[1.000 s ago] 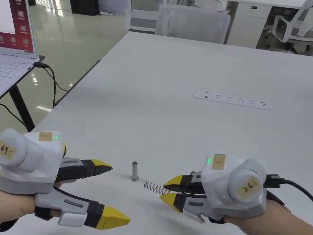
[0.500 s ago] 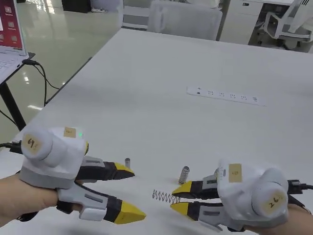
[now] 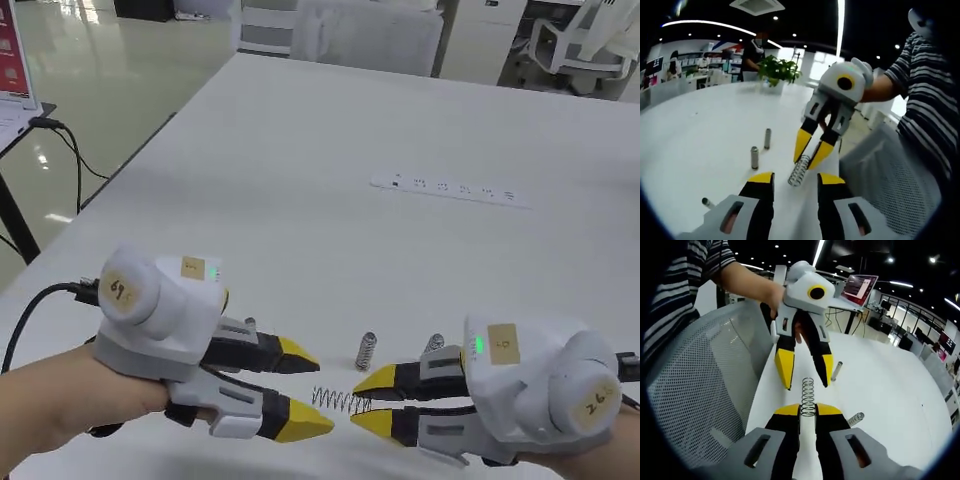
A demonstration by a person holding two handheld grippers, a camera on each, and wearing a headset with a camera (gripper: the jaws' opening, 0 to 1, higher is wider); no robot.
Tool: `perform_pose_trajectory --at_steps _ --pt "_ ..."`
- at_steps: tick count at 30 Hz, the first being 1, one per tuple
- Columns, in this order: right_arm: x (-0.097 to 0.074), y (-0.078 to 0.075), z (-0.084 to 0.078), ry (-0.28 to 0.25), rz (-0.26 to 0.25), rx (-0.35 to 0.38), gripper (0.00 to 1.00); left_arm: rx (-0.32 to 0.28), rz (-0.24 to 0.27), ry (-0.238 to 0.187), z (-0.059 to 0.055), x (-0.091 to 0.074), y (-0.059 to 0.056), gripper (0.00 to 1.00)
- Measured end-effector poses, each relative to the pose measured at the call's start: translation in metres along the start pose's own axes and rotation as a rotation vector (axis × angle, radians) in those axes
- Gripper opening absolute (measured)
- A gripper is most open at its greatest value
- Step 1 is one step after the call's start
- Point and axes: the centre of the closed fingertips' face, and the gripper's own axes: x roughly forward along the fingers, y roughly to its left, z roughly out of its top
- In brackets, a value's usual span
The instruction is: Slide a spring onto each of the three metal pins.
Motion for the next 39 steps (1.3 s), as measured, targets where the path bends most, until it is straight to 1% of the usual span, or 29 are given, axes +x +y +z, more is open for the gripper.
perform_pose_trajectory --at_steps 2,5,10,11,13,21,22,25,27,28,29,30,31,33,34,39 --pt "-0.001 0.0 -0.001 0.004 0.0 -0.005 0.08 0.005 -0.009 0.0 0.0 0.003 -0.002 0.22" --pt "-0.004 0.0 0.001 -0.004 0.002 0.0 0.08 0.018 -0.02 0.001 0.001 0.006 -0.005 0.19" --pt "-0.005 0.0 0.002 -0.001 0.011 -0.012 0.08 0.032 -0.03 -0.009 0.003 0.009 -0.007 0.12" --pt "-0.006 0.001 0.002 0.0 0.013 -0.011 0.08 0.039 -0.032 -0.006 0.003 0.01 -0.007 0.08" --pt "-0.006 0.001 0.002 -0.004 0.016 -0.009 0.08 0.048 -0.031 -0.004 0.003 0.01 -0.006 0.06" --pt "-0.008 0.0 0.002 -0.01 0.009 0.011 0.08 0.086 -0.05 -0.01 0.005 0.011 -0.008 0.04" --pt "-0.008 0.001 0.001 -0.01 0.009 0.018 0.08 0.086 -0.054 -0.009 0.005 0.012 -0.009 0.04" --pt "-0.009 0.0 0.001 -0.024 -0.003 0.073 0.09 0.087 -0.07 -0.01 0.006 0.013 -0.011 0.04" --pt "-0.01 0.0 0.0 -0.029 -0.003 0.091 0.09 0.09 -0.073 -0.009 0.007 0.014 -0.011 0.03" --pt "-0.011 -0.002 -0.003 -0.023 -0.023 0.087 0.14 0.093 -0.085 -0.004 0.006 0.014 -0.014 0.02" --pt "-0.011 0.0 -0.005 -0.018 -0.013 0.088 0.17 0.095 -0.079 -0.005 0.006 0.014 -0.013 0.02" --pt "-0.011 0.002 -0.007 -0.012 -0.007 0.091 0.17 0.095 -0.078 -0.005 0.006 0.014 -0.013 0.02" --pt "-0.011 0.003 -0.009 -0.013 -0.007 0.092 0.14 0.092 -0.076 -0.004 0.006 0.013 -0.013 0.02" --pt "-0.012 0.002 -0.008 -0.026 -0.016 0.093 0.13 0.094 -0.082 -0.001 0.005 0.012 -0.013 0.02" --pt "-0.012 0.002 -0.008 -0.024 -0.013 0.107 0.13 0.096 -0.085 0.001 0.005 0.012 -0.014 0.02" --pt "-0.011 -0.001 -0.009 -0.025 -0.014 0.128 0.12 0.098 -0.082 -0.001 0.007 0.009 -0.014 0.02"
